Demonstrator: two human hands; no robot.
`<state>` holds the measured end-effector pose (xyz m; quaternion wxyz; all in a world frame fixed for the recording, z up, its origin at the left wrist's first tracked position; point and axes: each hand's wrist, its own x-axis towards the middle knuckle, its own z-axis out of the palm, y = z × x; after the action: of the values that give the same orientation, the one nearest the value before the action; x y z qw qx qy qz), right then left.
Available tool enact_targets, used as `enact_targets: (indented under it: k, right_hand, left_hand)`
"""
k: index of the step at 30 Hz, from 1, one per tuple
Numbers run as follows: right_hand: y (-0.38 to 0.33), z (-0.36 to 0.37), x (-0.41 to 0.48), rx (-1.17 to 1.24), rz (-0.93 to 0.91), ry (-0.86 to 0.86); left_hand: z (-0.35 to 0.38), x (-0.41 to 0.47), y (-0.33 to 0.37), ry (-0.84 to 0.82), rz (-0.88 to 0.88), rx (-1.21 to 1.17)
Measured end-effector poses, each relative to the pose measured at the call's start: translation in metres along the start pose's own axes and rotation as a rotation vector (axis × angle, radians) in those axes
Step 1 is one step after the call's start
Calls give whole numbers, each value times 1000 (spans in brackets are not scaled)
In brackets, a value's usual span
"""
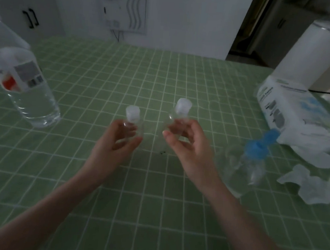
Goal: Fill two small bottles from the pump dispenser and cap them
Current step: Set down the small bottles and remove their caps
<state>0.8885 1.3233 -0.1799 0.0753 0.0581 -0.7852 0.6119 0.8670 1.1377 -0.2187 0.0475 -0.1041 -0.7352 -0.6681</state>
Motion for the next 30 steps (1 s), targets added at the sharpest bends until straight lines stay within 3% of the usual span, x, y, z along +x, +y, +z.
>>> enact_targets:
  k: [17, 22, 30]
  right_hand:
    - [6, -1, -33, -109, -54, -20]
    - [-1, -2, -52, -70, -15, -45]
    - [-8, 14, -88, 185, 76, -212]
  left_hand:
    - [-2, -8, -13, -10, -1, 255]
    - [-2, -55, 10, 188, 78, 303]
    - [35, -109, 40, -79, 203, 330]
